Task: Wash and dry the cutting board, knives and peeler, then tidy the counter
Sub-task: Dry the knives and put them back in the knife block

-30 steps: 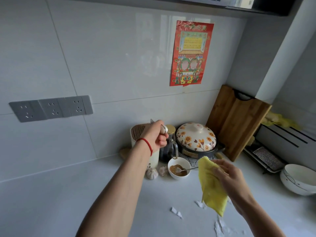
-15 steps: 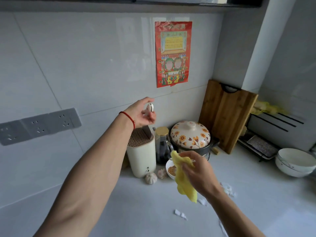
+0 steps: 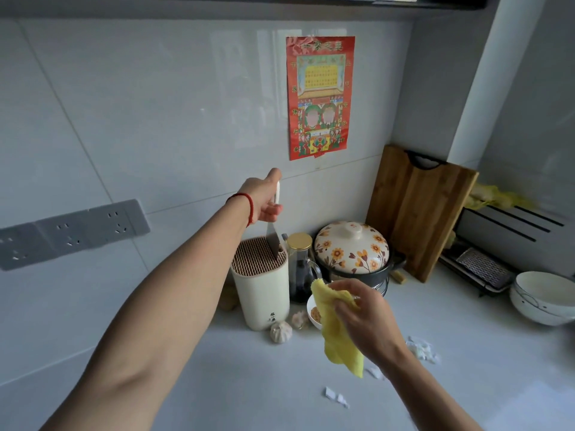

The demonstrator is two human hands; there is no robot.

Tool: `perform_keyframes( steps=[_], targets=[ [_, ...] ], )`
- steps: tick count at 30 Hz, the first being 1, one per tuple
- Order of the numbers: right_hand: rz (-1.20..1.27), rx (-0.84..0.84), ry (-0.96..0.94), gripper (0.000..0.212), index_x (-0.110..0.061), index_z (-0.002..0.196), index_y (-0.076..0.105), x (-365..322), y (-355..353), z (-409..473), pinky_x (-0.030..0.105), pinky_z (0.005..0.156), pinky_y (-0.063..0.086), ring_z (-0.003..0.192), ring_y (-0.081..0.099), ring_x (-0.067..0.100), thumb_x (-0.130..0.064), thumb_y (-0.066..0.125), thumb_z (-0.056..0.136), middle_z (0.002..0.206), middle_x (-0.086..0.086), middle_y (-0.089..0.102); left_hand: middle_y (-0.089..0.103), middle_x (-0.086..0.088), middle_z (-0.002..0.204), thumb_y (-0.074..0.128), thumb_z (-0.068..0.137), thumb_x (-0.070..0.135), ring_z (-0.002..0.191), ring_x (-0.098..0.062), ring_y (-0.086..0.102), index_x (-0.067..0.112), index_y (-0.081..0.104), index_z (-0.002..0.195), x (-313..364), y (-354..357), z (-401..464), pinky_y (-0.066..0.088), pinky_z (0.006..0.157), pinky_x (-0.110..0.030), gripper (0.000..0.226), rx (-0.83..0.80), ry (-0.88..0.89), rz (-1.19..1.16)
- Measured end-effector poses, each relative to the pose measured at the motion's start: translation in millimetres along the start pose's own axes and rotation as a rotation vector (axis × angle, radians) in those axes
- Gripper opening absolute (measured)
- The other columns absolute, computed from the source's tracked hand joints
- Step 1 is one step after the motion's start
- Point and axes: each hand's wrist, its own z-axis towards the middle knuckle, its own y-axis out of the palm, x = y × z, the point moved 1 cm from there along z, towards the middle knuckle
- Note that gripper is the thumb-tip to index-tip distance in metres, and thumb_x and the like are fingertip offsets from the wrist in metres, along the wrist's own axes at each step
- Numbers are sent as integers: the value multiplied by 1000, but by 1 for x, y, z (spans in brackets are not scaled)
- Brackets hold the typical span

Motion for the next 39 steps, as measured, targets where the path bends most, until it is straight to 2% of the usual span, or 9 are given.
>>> perform_keyframes(
  steps=[8, 15, 18, 22, 25, 28, 31, 35, 39],
  targets=[
    [-15, 8, 28, 30, -41, 103, 69, 11, -1, -11, 18, 55, 47, 78, 66, 4, -14, 61, 91, 94, -11, 70, 72, -18, 70, 34, 101, 53, 40, -18, 57, -7, 62, 102, -57, 6, 3, 57, 52, -30, 66, 30, 40, 235],
    [-11, -16, 91, 31, -39, 103, 70, 17, -5, -16, 30, 63, 58, 76, 71, 13, -12, 60, 91, 89, -6, 74, 73, -30, 85, 39, 104, 56, 68, -34, 76, -5, 42, 139, -65, 6, 18, 62, 55, -35, 70, -11, -117, 1],
    [-31, -11, 102, 32, -39, 100, 70, 19, -8, -20, 28, 63, 60, 71, 70, 5, -10, 61, 91, 82, -9, 74, 73, -30, 75, 41, 105, 51, 60, -33, 75, -3, 40, 138, -64, 13, 22, 57, 44, -31, 64, 45, -138, -99],
    [-17, -4, 115, 30, -38, 99, 71, 22, -15, -24, 32, 64, 60, 74, 72, 12, -11, 61, 90, 84, -6, 75, 74, -29, 84, 39, 104, 55, 67, -33, 77, 3, 42, 139, -67, 17, 24, 60, 50, -32, 62, 91, -134, -144],
    [3, -4, 105, 30, -37, 99, 71, 26, -20, -28, 19, 55, 54, 72, 71, 7, -10, 61, 91, 85, -9, 75, 73, -26, 94, 38, 104, 58, 73, -32, 77, 4, 43, 139, -67, 20, 14, 61, 52, -32, 64, 81, -137, -121],
    [75, 15, 123, 32, -33, 98, 72, 35, -28, -39, 11, 48, 47, 65, 71, 3, -4, 60, 91, 76, -10, 75, 71, -23, 99, 45, 102, 56, 74, -35, 75, 6, 39, 137, -72, 26, -12, 64, 61, -40, 61, 188, -45, -14],
    [135, 35, 167, 30, -28, 103, 70, 48, -39, -53, 15, 51, 51, 65, 73, 8, -2, 59, 91, 78, -10, 76, 72, -12, 95, 56, 97, 31, 79, -34, 70, 15, 44, 128, -99, 47, -62, 60, 71, -43, 37, 400, 207, 125],
    [153, 160, 286, 40, -34, 118, 64, 100, -81, -94, 39, 83, 59, 89, 72, 13, -8, 67, 88, 101, -8, 75, 64, 6, 72, 60, 89, 5, 64, -2, 61, 20, 54, 112, -162, 144, -172, 51, 64, -19, 28, 28, 302, 181],
    [200, 308, 412, 43, -32, 123, 65, 169, -152, -145, 38, 86, 58, 95, 71, 14, -9, 71, 88, 108, -4, 73, 62, 5, 81, 56, 89, 9, 76, -19, 63, 15, 63, 109, -210, 253, -270, 53, 76, -32, 22, -366, 282, 376]
  ],
)
